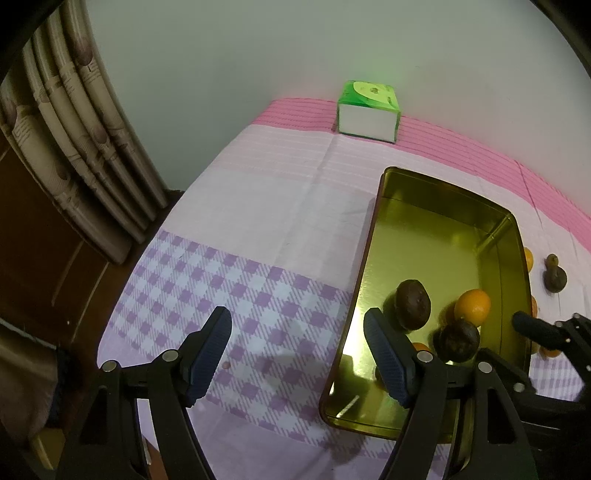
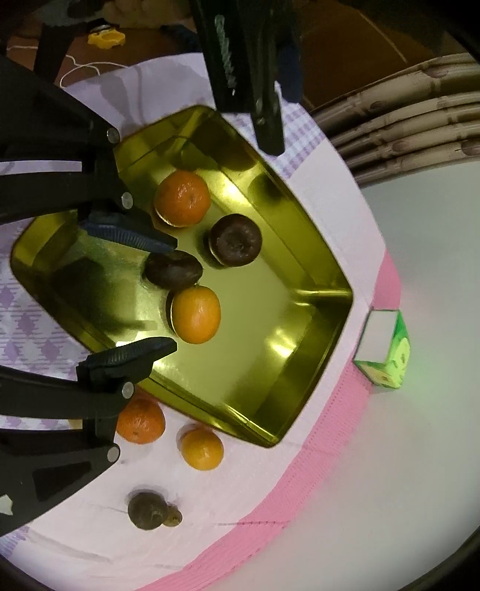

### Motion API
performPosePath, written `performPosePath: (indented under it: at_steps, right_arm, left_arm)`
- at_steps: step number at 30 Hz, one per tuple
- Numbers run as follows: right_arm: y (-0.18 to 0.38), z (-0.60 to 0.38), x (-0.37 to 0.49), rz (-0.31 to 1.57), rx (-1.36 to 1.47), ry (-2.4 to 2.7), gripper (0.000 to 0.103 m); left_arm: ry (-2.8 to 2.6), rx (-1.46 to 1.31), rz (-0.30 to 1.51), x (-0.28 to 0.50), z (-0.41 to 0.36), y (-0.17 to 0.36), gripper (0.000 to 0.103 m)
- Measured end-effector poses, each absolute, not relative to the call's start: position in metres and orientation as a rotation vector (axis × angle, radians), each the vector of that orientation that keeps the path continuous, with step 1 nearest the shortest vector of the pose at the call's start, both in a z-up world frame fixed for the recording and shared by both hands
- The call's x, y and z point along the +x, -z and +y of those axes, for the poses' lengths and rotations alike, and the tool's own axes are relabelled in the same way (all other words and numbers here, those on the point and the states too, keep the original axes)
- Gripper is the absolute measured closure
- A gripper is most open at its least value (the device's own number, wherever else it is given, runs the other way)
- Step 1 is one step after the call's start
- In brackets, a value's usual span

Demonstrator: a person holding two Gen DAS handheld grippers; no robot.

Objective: Organize fruits
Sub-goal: 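Move the right gripper to the large orange on the cloth and grasp it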

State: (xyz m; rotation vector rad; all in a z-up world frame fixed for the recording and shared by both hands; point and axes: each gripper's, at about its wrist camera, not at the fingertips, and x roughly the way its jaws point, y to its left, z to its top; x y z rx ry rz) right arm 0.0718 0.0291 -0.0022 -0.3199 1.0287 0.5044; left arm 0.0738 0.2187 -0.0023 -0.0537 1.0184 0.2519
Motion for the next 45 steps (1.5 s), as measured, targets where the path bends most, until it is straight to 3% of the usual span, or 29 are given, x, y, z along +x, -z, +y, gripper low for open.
performPosePath:
  at_steps: [9,23,45]
  right_arm:
    - [-0.009,0.014,0.071,0.997,-0.274,-0.469,0.055]
    - [0.011,-0.099,0.06,1.058,-0.133,-0.234,0.055]
    - [0.059,-0.085,0.091,1.057,-0.144,-0.337,0.056]
  left_arm:
    - [-0.25,-0.046,1.016,0.074,0.217,0.002,0.028]
    - [-0.25,-0.015,1.011,0.073,0.211,0.0,0.028]
    - [-0.025,0.092,1.019,0.062,0.131,-0.013,0.028]
